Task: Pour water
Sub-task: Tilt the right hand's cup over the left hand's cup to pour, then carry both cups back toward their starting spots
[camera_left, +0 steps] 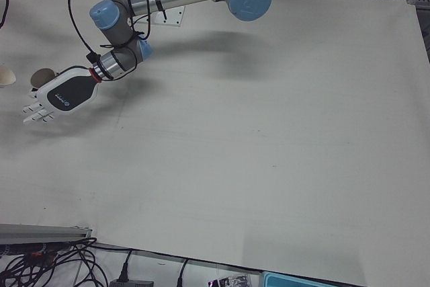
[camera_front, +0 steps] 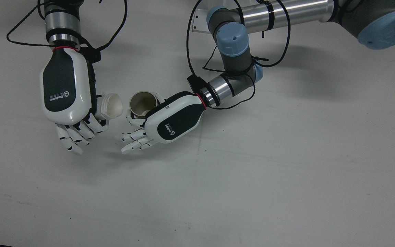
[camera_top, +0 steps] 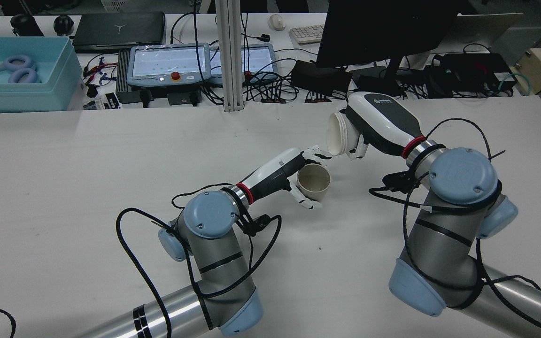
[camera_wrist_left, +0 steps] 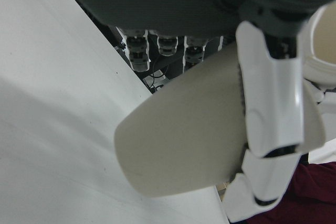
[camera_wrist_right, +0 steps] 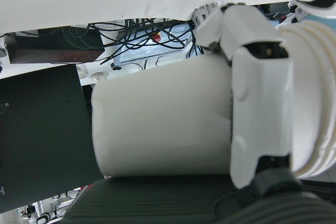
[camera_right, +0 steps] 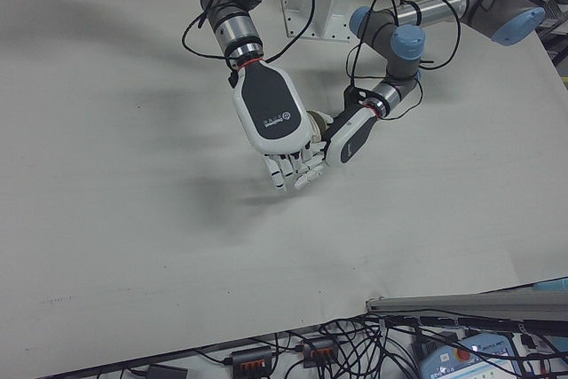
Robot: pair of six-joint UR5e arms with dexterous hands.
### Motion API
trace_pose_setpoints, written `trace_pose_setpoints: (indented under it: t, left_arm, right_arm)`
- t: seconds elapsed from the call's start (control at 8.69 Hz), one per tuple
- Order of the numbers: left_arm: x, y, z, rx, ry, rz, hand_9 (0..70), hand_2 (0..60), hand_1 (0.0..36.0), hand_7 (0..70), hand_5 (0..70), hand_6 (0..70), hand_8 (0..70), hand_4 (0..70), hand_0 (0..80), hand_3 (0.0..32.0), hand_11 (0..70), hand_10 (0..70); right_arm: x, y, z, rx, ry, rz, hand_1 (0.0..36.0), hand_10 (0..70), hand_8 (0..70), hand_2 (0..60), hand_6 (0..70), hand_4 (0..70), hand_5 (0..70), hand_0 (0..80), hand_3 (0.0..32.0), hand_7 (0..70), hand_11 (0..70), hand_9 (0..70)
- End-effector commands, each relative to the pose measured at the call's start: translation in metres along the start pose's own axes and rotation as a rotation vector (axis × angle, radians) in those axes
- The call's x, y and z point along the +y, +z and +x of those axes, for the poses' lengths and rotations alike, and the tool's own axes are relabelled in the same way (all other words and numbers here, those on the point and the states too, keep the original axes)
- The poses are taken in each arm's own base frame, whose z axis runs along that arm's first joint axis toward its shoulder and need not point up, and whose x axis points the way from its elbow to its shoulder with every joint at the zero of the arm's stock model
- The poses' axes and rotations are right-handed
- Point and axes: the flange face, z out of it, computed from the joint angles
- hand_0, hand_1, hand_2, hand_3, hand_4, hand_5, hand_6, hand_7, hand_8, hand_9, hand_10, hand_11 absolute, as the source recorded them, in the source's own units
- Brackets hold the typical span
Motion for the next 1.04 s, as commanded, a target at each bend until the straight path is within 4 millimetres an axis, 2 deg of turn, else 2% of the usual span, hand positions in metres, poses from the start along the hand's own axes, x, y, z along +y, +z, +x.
trace_pose_setpoints:
  t: [0.0, 0.12, 0.23, 0.35, 0.58, 0.69, 0.81, 0.92]
  left_arm:
    - [-0.009, 0.001, 0.013, 0.02, -0.012, -0.01, 6.3, 60.0, 36.0, 18.3, 70.0, 14.7, 5.4, 70.0, 58.2, 0.0, 13.5, 8.1]
    - [-0.021, 0.0, 0.04, 0.044, -0.023, -0.002, 6.3, 60.0, 36.0, 18.2, 70.0, 14.7, 5.3, 70.0, 57.6, 0.0, 14.0, 8.4]
    - [-0.04, -0.015, 0.043, 0.023, -0.069, 0.0, 6.2, 60.0, 36.0, 17.8, 70.0, 14.1, 5.1, 70.0, 57.5, 0.0, 13.9, 8.4]
    - [-0.07, -0.038, 0.047, 0.021, -0.112, 0.025, 6.2, 60.0, 36.0, 17.5, 70.0, 13.8, 5.1, 70.0, 57.3, 0.0, 13.8, 8.3]
    - [-0.139, -0.084, 0.097, 0.082, -0.16, 0.088, 5.9, 60.0, 36.0, 17.2, 70.0, 13.2, 4.7, 70.0, 57.8, 0.0, 13.6, 8.2]
    - [-0.17, -0.108, 0.119, 0.103, -0.186, 0.115, 5.8, 60.0, 36.0, 17.2, 70.0, 13.0, 4.7, 70.0, 57.2, 0.0, 13.6, 8.3]
    - [-0.197, -0.131, 0.138, 0.106, -0.184, 0.125, 5.9, 60.0, 36.0, 17.1, 70.0, 12.8, 4.6, 70.0, 57.3, 0.0, 13.5, 8.1]
    - [-0.215, -0.153, 0.162, 0.122, -0.167, 0.128, 5.8, 60.0, 36.0, 16.9, 70.0, 12.6, 4.5, 70.0, 57.7, 0.0, 13.4, 8.0]
  right_arm:
    - [-0.043, -0.048, -0.035, -0.103, 0.124, 0.032, 36.0, 16.9, 37.6, 60.0, 61.3, 70.0, 70.0, 80.0, 0.0, 58.3, 28.1, 45.9]
    - [-0.09, -0.062, -0.031, -0.11, 0.289, 0.09, 36.0, 18.4, 37.9, 60.0, 61.5, 70.0, 70.0, 80.0, 0.0, 56.7, 30.1, 46.0]
    - [-0.135, -0.068, -0.041, -0.15, 0.386, 0.155, 36.0, 20.6, 38.2, 60.0, 60.9, 70.0, 70.0, 80.0, 0.0, 55.4, 32.8, 46.5]
    - [-0.18, -0.08, -0.043, -0.172, 0.447, 0.212, 36.0, 21.5, 38.1, 60.0, 60.1, 70.0, 68.0, 80.0, 0.0, 54.7, 34.1, 46.7]
    - [-0.276, -0.123, -0.034, -0.202, 0.553, 0.342, 36.0, 24.9, 39.1, 60.0, 58.6, 68.0, 63.1, 78.1, 0.0, 53.2, 38.8, 48.5]
    - [-0.323, -0.148, -0.027, -0.241, 0.541, 0.346, 36.0, 26.8, 40.3, 60.0, 58.0, 64.1, 60.9, 69.0, 0.0, 52.7, 41.1, 50.2]
    - [-0.368, -0.17, 0.005, -0.256, 0.554, 0.351, 35.0, 29.9, 42.5, 60.0, 56.3, 56.3, 57.0, 61.1, 0.0, 51.4, 44.9, 53.6]
    - [-0.412, -0.192, 0.076, -0.247, 0.613, 0.354, 31.9, 32.0, 44.4, 60.0, 57.4, 57.3, 55.9, 59.0, 0.0, 52.0, 47.2, 56.2]
